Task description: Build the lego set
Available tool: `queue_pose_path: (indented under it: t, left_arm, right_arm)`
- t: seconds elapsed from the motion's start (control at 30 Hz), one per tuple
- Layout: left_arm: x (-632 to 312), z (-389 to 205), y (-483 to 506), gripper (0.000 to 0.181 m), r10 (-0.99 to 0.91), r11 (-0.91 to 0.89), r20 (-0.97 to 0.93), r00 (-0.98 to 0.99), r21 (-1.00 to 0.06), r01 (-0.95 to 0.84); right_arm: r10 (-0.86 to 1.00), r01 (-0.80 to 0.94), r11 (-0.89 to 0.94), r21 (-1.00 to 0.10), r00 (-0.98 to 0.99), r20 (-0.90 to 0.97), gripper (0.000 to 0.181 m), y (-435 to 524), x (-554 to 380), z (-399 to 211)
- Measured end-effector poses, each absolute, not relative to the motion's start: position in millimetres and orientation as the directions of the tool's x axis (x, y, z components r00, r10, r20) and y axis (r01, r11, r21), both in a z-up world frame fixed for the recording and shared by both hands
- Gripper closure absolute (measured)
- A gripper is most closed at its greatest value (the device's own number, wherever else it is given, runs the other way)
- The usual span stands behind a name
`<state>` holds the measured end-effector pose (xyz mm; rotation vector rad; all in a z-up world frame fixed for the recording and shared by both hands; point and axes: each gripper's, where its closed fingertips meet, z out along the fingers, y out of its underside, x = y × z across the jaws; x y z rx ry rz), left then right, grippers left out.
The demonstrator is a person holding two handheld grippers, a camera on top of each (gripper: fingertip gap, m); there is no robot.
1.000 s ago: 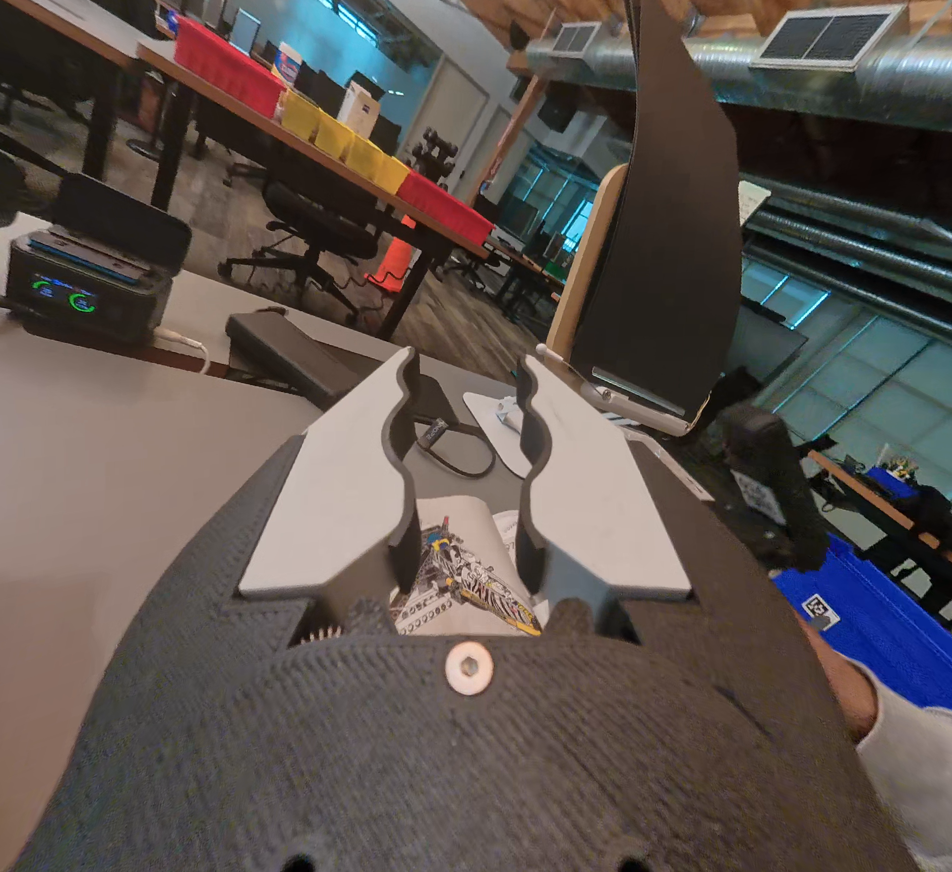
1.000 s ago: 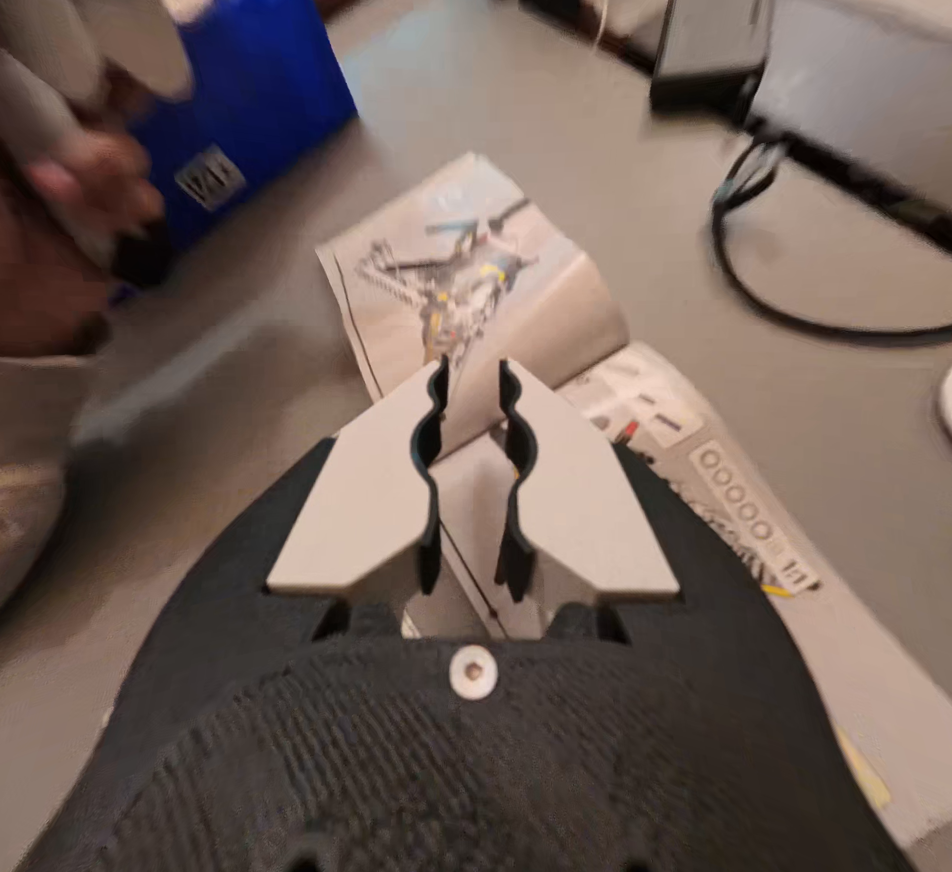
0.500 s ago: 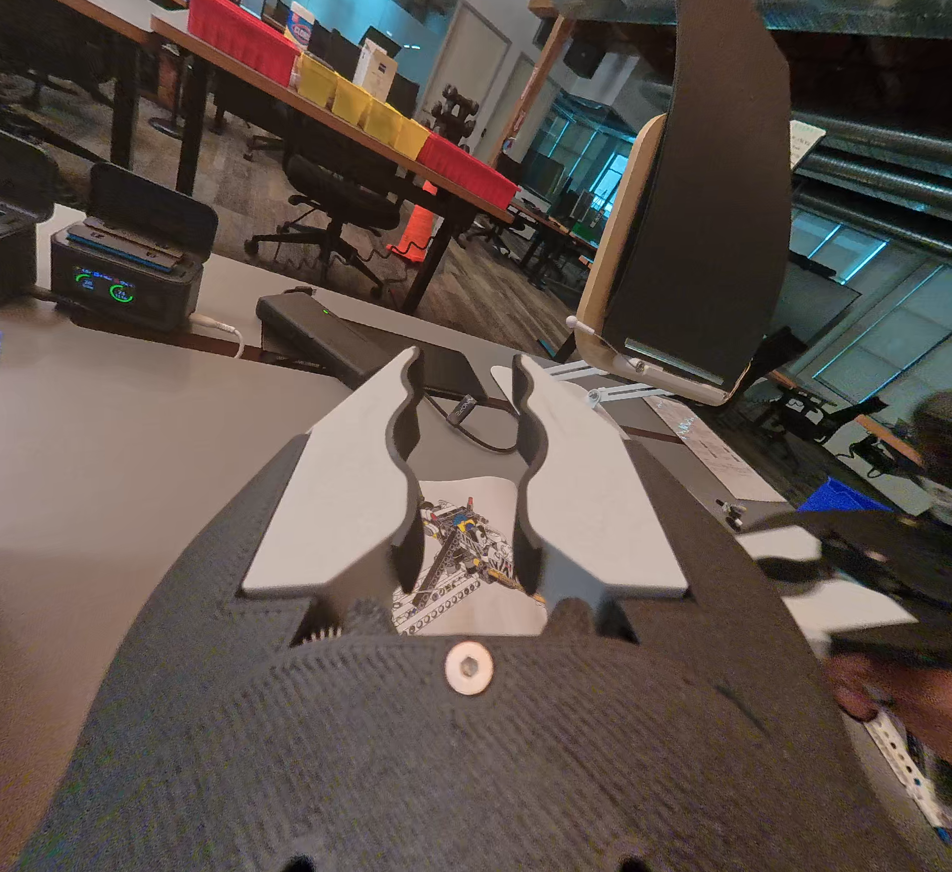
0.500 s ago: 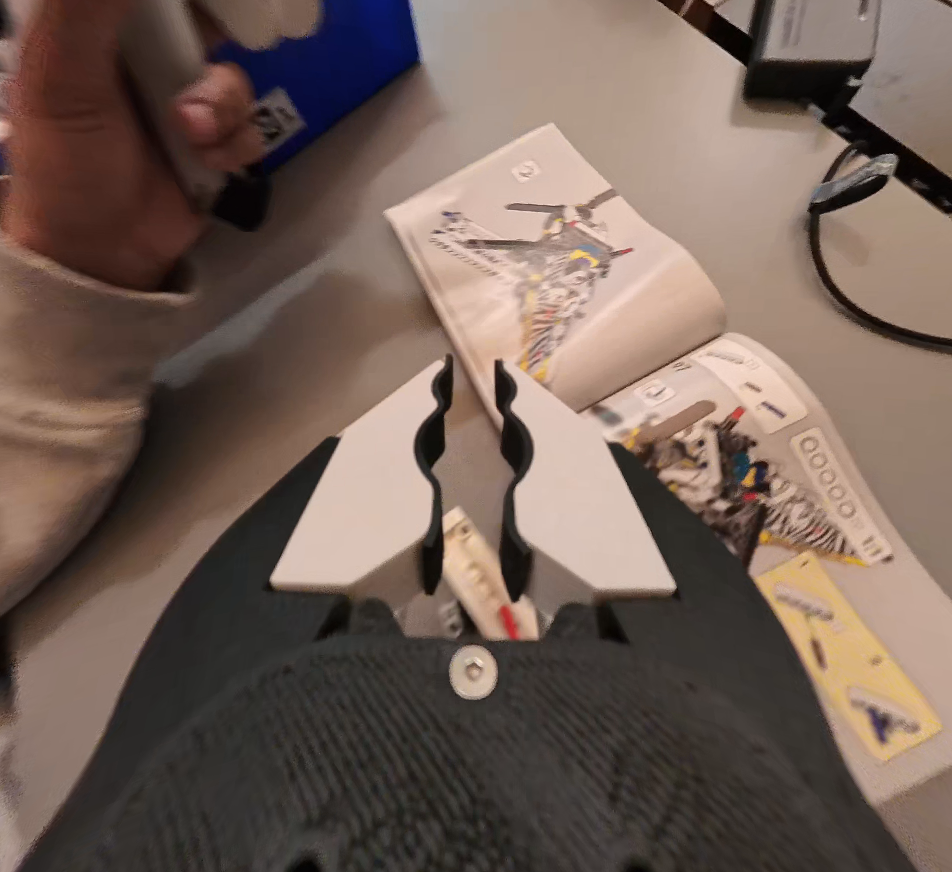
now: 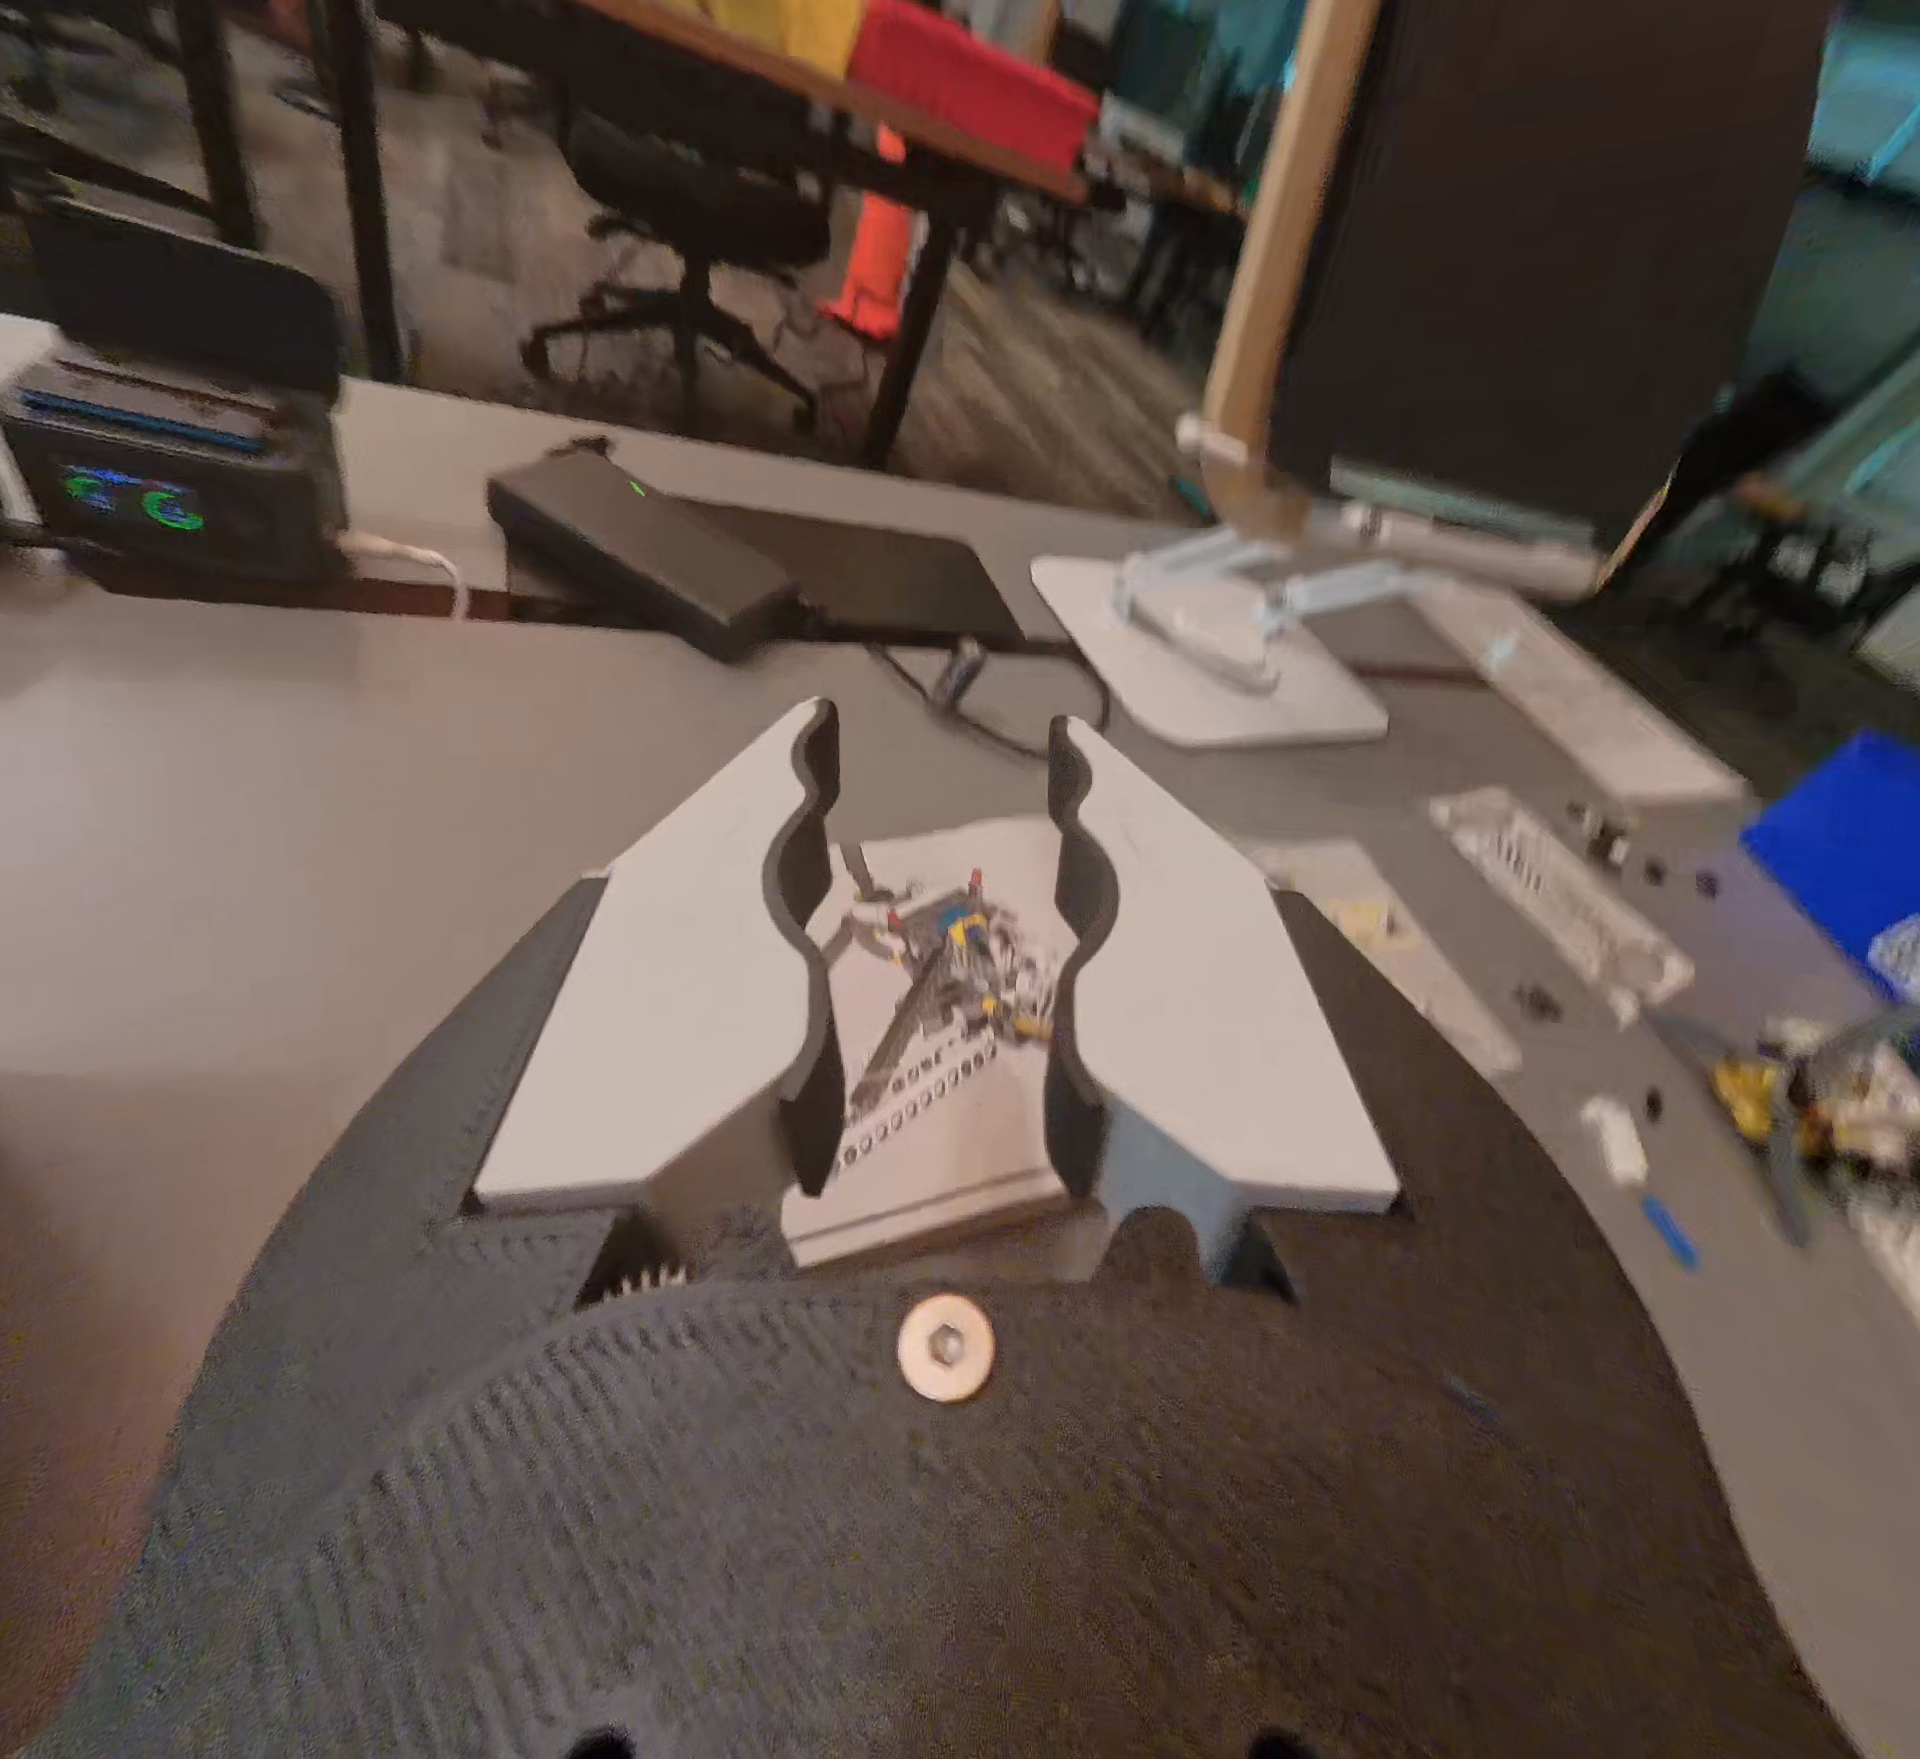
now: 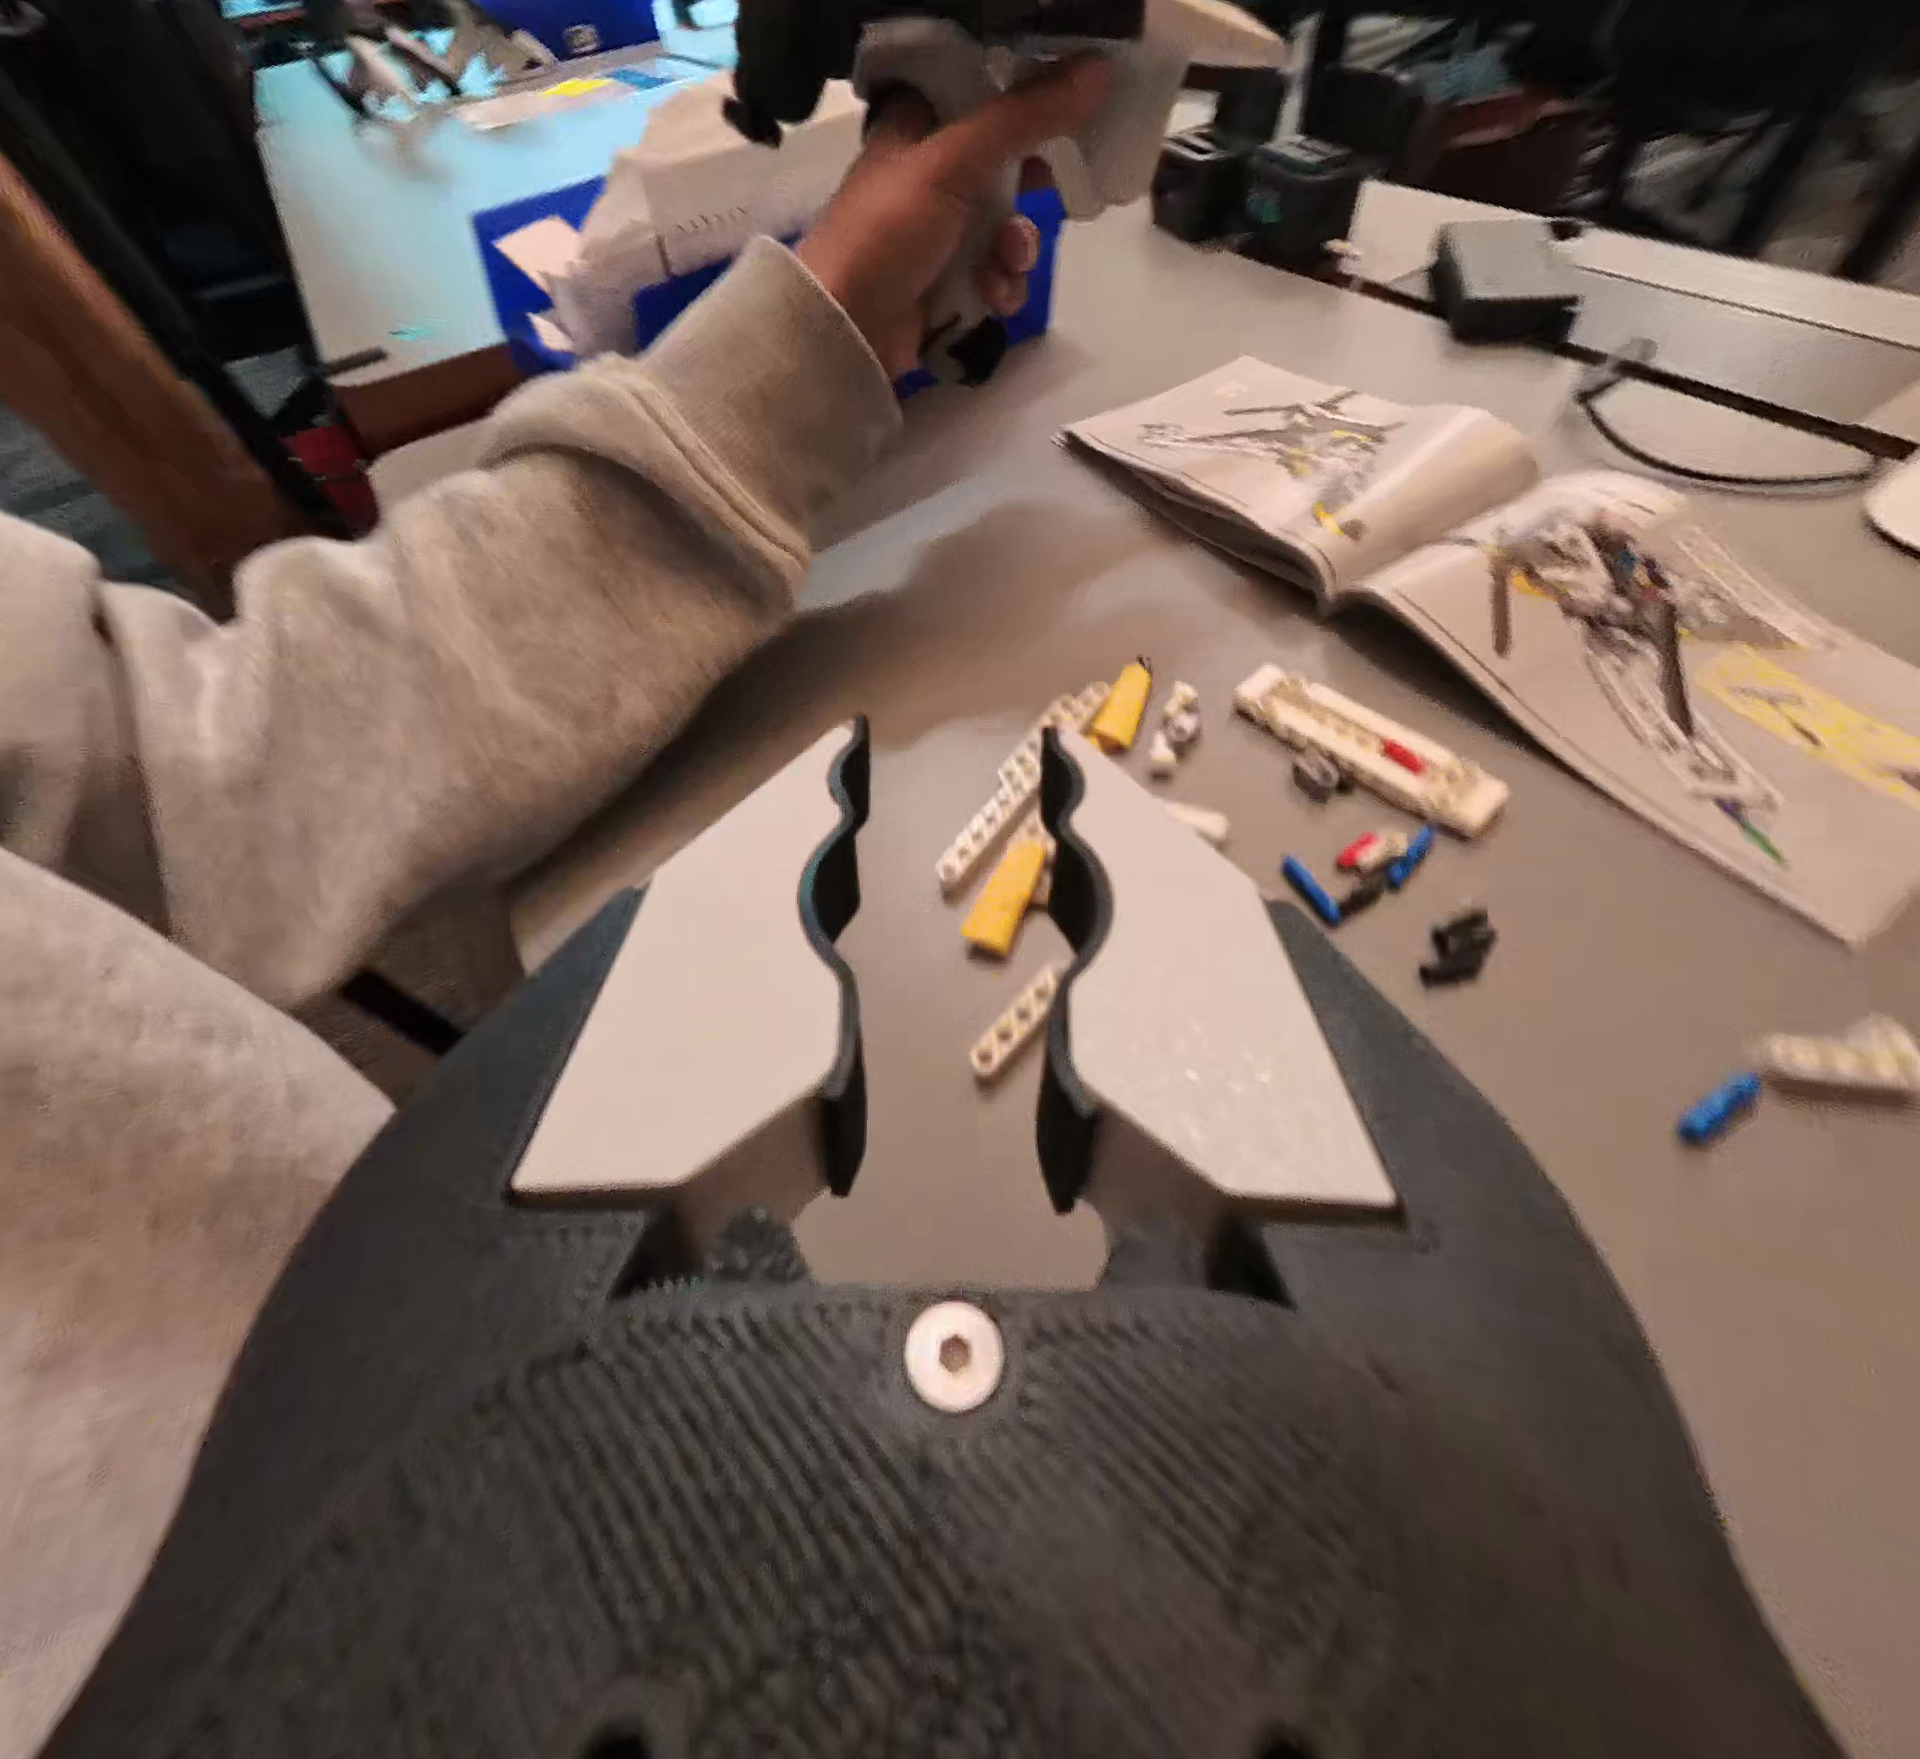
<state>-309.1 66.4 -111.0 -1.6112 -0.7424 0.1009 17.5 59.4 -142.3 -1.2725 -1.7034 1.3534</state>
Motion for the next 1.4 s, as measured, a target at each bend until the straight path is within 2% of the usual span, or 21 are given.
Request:
queue_pose_path:
  t: [0.1, 0.17, 0.27, 0.47, 0.6, 0.77, 0.93, 1.1, 1.2, 1.4]
  left_arm:
    - [-299.7, -156.8, 70.5, 0.143, 0.533, -0.258, 0.153, 0.832, -0.907, 0.332]
    - [-308.2, -194.9, 56.7, 0.143, 0.601, -0.414, 0.030, 0.799, -0.843, 0.343]
    - [-312.7, -236.9, 41.2, 0.142, 0.632, -0.505, 0.019, 0.774, -0.747, 0.431]
    - [-313.1, -244.6, 32.6, 0.141, 0.619, -0.506, 0.074, 0.782, -0.724, 0.469]
    - [-307.8, -246.6, 25.3, 0.139, 0.597, -0.586, -0.006, 0.802, -0.687, 0.431]
    - [-299.6, -246.9, 21.0, 0.142, 0.578, -0.626, -0.025, 0.816, -0.656, 0.423]
    - [-292.9, -247.4, 17.4, 0.142, 0.566, -0.649, -0.028, 0.824, -0.632, 0.424]
    - [-283.0, -247.4, 15.8, 0.146, 0.546, -0.681, -0.039, 0.837, -0.603, 0.416]
    - [-279.7, -247.4, 18.5, 0.155, 0.529, -0.691, -0.050, 0.847, -0.604, 0.396]
    - [-279.1, -246.9, 21.5, 0.160, 0.516, -0.705, -0.092, 0.852, -0.611, 0.361]
  right_arm:
    - [0.951, 0.352, 0.053, -0.934, -0.303, -0.060, 0.148, 66.7, 36.2, -176.6]
    - [0.957, 0.349, 0.109, -0.931, -0.290, 0.003, 0.148, 72.0, 42.0, -186.1]
    - [0.960, 0.301, 0.130, -0.945, -0.275, 0.045, 0.148, 76.4, 40.8, -182.4]
    - [0.968, 0.291, 0.183, -0.939, -0.221, 0.120, 0.148, 89.6, 27.8, -183.3]
    - [0.976, 0.328, 0.197, -0.924, -0.157, 0.152, 0.148, 102.1, 18.9, -188.9]
    - [0.990, 0.266, 0.102, -0.958, -0.126, 0.071, 0.148, 118.5, 13.7, -176.7]
    - [0.987, 0.278, 0.005, -0.961, -0.155, -0.040, 0.147, 122.1, 12.9, -176.5]
    - [0.988, 0.255, 0.027, -0.967, -0.151, -0.012, 0.148, 121.0, 14.6, -173.5]
    - [0.989, 0.259, 0.047, -0.965, -0.148, 0.008, 0.148, 119.8, 14.3, -174.7]
    - [0.989, 0.262, 0.052, -0.964, -0.150, 0.013, 0.148, 119.1, 14.1, -175.4]
